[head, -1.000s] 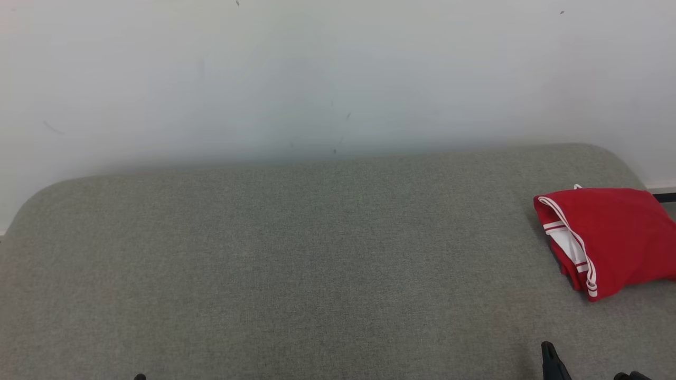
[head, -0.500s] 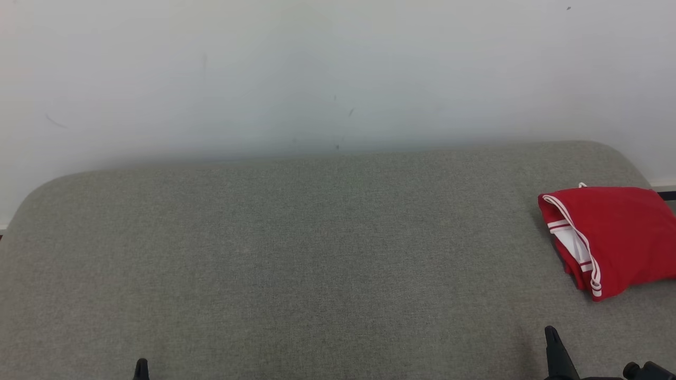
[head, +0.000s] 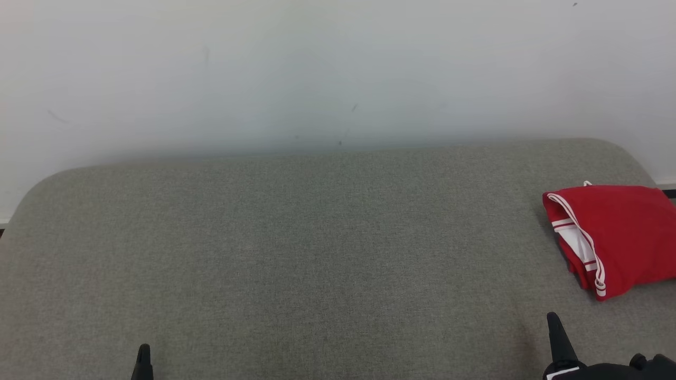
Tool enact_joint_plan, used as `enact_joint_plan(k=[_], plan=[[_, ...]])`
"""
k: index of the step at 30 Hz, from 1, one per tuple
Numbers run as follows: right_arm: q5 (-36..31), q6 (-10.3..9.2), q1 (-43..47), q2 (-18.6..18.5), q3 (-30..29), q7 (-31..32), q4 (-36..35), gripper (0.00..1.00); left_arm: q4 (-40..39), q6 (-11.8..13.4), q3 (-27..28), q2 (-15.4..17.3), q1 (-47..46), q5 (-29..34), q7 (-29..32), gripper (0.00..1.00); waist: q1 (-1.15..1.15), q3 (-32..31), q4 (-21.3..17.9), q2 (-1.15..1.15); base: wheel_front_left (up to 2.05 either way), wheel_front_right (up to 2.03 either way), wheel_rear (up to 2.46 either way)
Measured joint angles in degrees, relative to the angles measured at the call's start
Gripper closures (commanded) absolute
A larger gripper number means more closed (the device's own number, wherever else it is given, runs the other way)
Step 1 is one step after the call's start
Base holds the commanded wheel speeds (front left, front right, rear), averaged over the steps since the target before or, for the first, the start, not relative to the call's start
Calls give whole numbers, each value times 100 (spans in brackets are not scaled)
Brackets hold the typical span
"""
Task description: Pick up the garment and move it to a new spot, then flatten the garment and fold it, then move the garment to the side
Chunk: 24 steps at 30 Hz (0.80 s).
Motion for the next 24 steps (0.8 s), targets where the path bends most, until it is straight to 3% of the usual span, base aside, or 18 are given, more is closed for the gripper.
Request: enact_joint_plan(k=[24], plan=[[1374, 0, -244, 12, -125, 372, -194, 100, -30, -3, -31, 20, -335, -1412, 353, 100, 0, 109, 71, 0, 0, 0, 0]])
